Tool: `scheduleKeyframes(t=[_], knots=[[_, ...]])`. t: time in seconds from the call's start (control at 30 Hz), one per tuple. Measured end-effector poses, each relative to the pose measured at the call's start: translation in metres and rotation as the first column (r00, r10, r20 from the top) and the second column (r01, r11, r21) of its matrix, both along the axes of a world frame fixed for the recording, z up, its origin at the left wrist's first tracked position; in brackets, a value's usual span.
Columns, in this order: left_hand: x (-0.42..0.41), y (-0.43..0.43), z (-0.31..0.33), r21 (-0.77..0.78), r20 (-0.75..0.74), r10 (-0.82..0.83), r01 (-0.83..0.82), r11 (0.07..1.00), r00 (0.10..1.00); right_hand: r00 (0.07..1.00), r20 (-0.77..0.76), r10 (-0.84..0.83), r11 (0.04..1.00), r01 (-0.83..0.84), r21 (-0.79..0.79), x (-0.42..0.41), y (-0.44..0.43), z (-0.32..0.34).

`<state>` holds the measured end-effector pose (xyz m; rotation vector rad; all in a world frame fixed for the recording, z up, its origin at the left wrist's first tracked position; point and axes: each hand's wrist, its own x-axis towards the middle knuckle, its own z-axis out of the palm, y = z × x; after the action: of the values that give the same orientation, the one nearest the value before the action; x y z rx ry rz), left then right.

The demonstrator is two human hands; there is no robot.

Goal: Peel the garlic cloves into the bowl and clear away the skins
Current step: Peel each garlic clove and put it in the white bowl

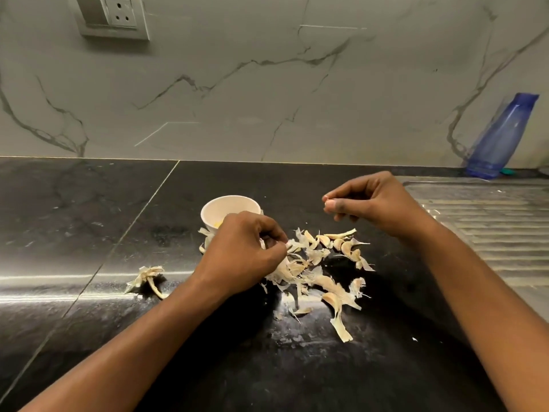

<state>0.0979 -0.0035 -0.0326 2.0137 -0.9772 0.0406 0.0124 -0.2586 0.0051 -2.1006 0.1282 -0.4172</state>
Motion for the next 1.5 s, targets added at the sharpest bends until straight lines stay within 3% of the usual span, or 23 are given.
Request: scheduleKeyframes(t=[0.27,0.4,0.47,0.7,0.83,1.03,1.5], knots=[[0.002,-0.001,-0.004,-0.049,0.001,-0.002,0.002,0.999,1.000,0.997,-0.069,-0.030,0.952,0.007,-0.306,0.004,0.006,-0.029],[0.004,-0.001,-0.004,-0.054,0.019,-0.011,0.012,0.998,1.000,0.987,-0.144,-0.072,0.852,-0.014,-0.524,0.008,0.020,-0.035],[0.003,-0.002,-0.005,-0.051,0.019,-0.028,0.029,0.998,0.999,0.982,-0.166,-0.085,0.829,-0.022,-0.558,0.010,0.023,-0.037],[0.001,-0.002,-0.005,-0.057,0.030,-0.047,0.049,0.997,0.998,0.989,-0.116,-0.087,0.898,0.027,-0.440,0.011,0.028,-0.037],[0.004,-0.001,-0.007,-0.081,0.046,-0.012,0.016,0.997,0.999,0.998,-0.064,-0.014,0.971,-0.001,-0.238,0.012,0.026,-0.034],[0.005,-0.002,-0.007,-0.135,0.005,0.011,-0.011,0.991,1.000,0.993,0.035,0.109,0.994,-0.109,0.000,0.006,0.029,-0.023],[0.012,-0.003,-0.006,-0.253,-0.121,-0.079,0.046,0.966,0.990,0.966,0.041,0.255,0.967,-0.255,0.008,0.004,0.036,-0.025]])
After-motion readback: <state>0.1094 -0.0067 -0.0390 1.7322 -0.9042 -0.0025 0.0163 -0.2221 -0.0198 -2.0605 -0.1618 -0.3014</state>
